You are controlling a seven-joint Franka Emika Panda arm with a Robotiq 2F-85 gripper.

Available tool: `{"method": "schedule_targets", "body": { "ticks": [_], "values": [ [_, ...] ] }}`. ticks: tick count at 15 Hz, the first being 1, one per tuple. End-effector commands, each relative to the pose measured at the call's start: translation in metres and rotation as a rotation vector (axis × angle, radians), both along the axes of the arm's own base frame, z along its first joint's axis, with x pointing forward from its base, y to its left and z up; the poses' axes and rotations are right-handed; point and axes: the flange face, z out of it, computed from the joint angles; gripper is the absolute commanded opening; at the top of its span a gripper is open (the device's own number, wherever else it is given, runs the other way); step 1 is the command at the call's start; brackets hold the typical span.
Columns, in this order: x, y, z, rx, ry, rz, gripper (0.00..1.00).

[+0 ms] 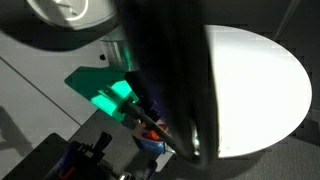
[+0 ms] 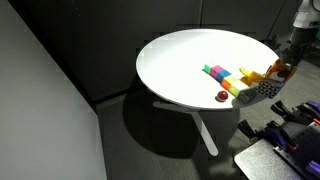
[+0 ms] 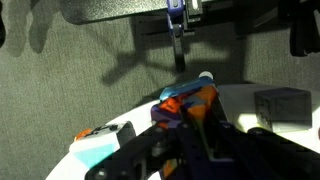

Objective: Pick up the block with the number six on it and put it on the block with the number four on it

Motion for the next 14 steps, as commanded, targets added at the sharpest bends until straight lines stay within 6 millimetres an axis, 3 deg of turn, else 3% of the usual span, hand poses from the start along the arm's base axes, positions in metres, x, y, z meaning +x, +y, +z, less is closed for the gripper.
{"method": "schedule_targets", "body": {
  "ticks": [1, 12, 13, 14],
  "values": [
    [0.003, -0.002, -0.002, -0.004, -0.031, 0.022, 0.07],
    [0.0, -0.004, -0.013, 0.0, -0.01, 0.01, 0.08],
    [0.0, -0.005, -0.013, -0.001, -0.009, 0.007, 0.41],
    [0.0, -0.005, -0.013, -0.001, -0.009, 0.005, 0.44]
  ]
}}
